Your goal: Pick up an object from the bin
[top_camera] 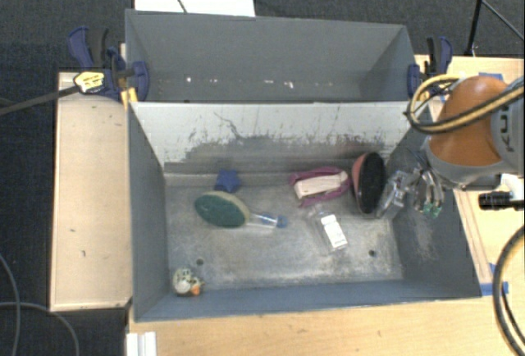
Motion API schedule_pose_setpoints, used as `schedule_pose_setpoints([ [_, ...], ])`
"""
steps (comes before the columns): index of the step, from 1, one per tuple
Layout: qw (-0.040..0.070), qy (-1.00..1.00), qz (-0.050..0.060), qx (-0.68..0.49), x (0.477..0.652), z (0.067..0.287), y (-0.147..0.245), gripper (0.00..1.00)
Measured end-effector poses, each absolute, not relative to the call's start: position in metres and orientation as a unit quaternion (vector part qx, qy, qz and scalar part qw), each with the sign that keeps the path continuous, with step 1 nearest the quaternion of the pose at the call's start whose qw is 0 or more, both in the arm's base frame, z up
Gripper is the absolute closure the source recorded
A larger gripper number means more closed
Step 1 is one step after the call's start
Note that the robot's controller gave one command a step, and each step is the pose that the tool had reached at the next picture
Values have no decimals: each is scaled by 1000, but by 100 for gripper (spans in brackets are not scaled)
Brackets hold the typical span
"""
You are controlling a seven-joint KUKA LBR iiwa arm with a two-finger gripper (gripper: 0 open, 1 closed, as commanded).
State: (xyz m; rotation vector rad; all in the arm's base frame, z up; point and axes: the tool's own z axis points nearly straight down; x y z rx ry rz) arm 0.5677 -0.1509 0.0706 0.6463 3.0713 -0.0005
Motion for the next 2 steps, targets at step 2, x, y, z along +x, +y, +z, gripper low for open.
schedule_pose_setpoints([
  [2,3,1000,-1,6,572,71,-145,0],
])
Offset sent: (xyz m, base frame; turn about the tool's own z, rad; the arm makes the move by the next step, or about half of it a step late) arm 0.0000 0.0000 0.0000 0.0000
